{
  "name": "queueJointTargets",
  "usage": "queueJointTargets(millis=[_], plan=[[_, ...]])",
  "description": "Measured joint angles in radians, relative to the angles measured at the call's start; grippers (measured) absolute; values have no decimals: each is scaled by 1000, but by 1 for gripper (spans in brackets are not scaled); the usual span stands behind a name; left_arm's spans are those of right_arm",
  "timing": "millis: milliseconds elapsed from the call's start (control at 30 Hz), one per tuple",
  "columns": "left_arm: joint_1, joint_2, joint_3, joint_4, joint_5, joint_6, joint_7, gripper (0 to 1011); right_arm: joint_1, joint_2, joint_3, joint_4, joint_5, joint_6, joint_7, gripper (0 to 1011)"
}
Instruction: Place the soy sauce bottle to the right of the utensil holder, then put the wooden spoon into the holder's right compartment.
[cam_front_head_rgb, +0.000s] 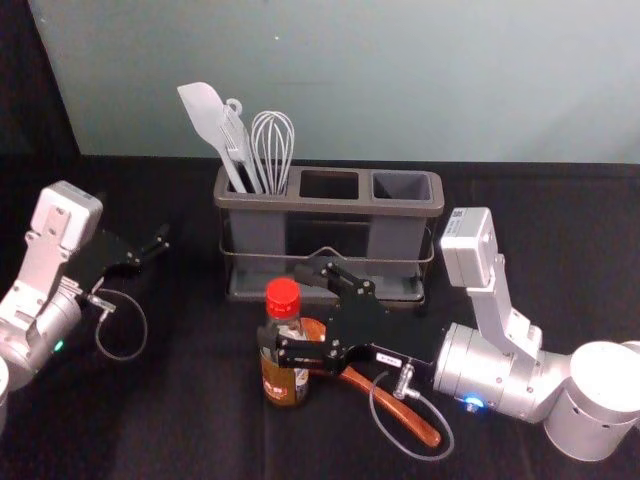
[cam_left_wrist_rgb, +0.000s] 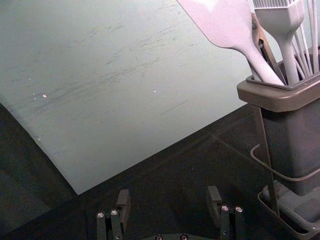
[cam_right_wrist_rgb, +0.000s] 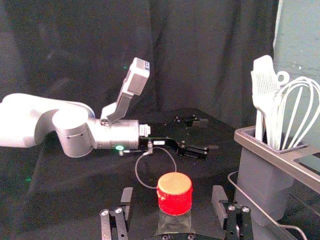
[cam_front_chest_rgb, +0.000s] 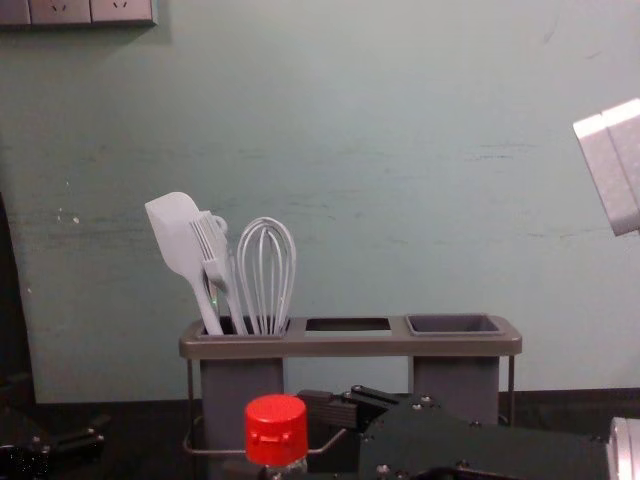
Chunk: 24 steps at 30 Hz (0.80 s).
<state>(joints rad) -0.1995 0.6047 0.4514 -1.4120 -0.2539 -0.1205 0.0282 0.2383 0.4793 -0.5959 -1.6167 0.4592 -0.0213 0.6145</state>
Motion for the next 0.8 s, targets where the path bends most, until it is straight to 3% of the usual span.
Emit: queueJointTargets(millis=[267,500,600,700,800], plan=[[0,0,0,0,0,0,0,1005,-1,1,0,-3,1,0,0,861],[0,0,0,0,0,0,0,1005,-1,2,1,-4,1,0,0,621],[0,0,0,0,0,0,0,1005,-2,2,1,-4,2,0,0,564],[0,0,0,0,0,0,0,1005,-2,2,1,-4,2,0,0,435],[0,0,0,0,0,0,0,1005,-2,2,1,-4,2,0,1,385]])
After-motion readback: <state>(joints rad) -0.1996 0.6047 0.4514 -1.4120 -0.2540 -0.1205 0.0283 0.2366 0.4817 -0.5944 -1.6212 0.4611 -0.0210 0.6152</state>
